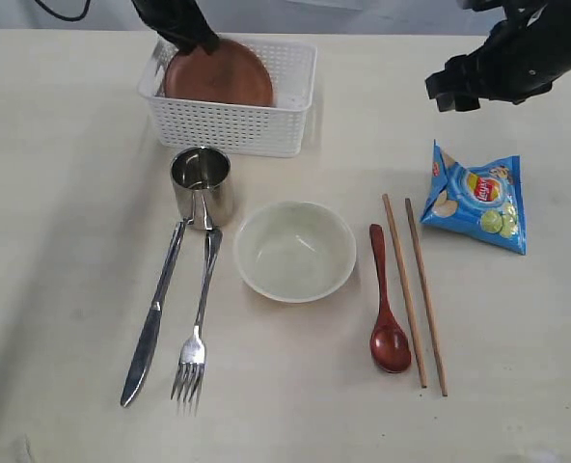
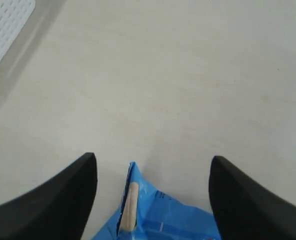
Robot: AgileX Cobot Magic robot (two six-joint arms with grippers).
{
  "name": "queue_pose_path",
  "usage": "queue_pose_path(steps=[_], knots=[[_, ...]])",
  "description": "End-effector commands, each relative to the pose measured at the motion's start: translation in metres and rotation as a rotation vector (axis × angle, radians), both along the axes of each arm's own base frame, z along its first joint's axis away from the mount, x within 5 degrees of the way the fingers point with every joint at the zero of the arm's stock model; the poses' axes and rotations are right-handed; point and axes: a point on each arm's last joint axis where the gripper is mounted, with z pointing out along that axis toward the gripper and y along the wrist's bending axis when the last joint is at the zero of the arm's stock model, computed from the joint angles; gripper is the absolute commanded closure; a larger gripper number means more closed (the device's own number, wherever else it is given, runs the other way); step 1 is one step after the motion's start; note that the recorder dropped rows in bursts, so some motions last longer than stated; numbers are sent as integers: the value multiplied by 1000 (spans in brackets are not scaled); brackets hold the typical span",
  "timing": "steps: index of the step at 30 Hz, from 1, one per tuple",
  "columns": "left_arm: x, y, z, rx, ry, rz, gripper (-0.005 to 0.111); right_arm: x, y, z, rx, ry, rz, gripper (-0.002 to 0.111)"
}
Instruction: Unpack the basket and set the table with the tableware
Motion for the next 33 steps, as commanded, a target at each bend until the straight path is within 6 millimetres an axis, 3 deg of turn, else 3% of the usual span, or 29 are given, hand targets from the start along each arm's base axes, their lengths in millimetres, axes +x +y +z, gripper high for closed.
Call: queue_pose_path(steps=[1, 12, 17, 23, 27, 30, 33], knots=[[-6, -1, 28, -22, -35, 6, 107, -1, -2, 11, 10, -51, -11, 47], [-12, -1, 48, -34, -60, 6, 107, -5, -3, 41, 23, -180, -16, 46], [-18, -4, 62, -140, -45, -37, 107, -1, -3, 44, 10, -237, -5, 46], [-15, 27, 69, -276, -35, 13, 107, -1, -1, 45, 21, -244, 22, 47], [-15, 45, 74, -415, -25, 19, 107, 9, 16, 46, 146, -191, 144, 47], [-18, 48, 78, -508, -6, -29, 107, 23, 39, 40, 317, -155, 308, 47], [-19, 48, 78, -509, 7, -38, 107, 34, 48, 28, 395, -134, 372, 47]])
